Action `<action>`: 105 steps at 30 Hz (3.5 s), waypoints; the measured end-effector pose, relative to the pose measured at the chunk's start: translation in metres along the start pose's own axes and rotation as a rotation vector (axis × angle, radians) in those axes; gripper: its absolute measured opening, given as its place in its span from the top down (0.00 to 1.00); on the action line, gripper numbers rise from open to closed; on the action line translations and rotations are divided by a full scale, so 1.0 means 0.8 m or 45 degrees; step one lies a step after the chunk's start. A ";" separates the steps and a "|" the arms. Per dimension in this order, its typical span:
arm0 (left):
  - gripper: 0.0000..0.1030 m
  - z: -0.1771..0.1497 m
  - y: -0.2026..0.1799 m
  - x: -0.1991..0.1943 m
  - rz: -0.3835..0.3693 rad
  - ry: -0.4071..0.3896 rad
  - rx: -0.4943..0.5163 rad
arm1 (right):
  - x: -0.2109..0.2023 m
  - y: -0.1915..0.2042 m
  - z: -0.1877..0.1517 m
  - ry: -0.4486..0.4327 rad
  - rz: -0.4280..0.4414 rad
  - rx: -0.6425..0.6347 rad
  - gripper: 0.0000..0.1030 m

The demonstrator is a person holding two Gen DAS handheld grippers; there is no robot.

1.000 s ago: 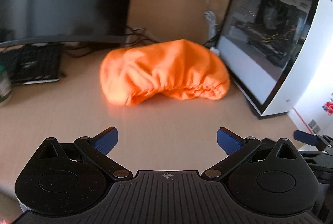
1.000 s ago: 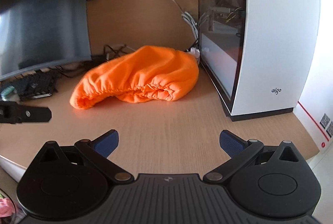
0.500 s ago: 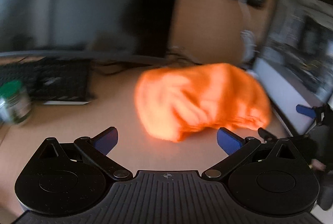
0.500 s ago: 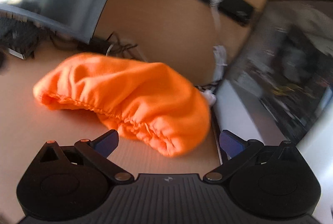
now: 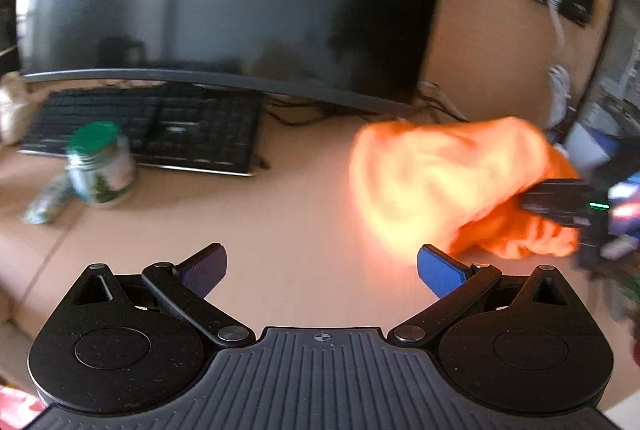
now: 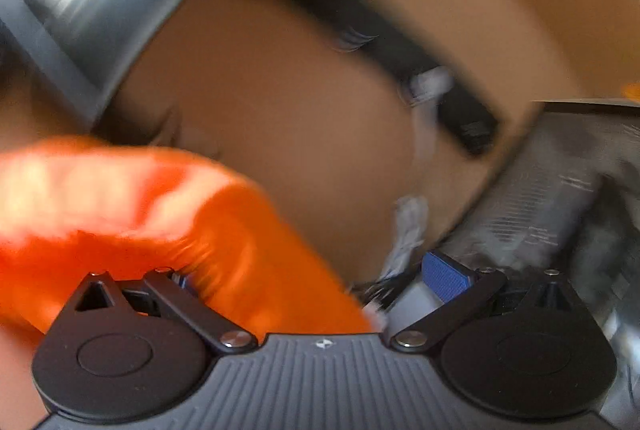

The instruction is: Fold clothes

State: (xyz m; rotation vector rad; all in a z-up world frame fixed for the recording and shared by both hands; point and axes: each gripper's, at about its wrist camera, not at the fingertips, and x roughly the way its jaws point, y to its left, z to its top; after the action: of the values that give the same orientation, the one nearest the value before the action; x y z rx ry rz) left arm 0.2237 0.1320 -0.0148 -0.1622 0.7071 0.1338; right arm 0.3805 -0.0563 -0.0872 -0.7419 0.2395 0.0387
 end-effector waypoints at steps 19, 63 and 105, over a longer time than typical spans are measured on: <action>0.00 0.049 -0.014 -0.055 -0.419 -0.288 0.291 | -0.286 -0.253 0.254 -0.660 -0.196 0.349 0.00; 0.00 0.024 0.174 -0.012 -0.080 -0.012 -0.253 | -0.185 0.147 0.100 0.186 0.979 -0.324 0.00; 0.00 0.054 0.146 -0.100 -0.405 -0.178 -0.045 | -0.186 -0.115 0.294 -0.541 0.075 0.373 0.00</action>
State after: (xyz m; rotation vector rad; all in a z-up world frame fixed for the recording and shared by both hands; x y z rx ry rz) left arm 0.1707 0.2497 0.0579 -0.2937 0.5321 -0.1454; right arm 0.2946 0.0416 0.1752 -0.4202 -0.1375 0.2108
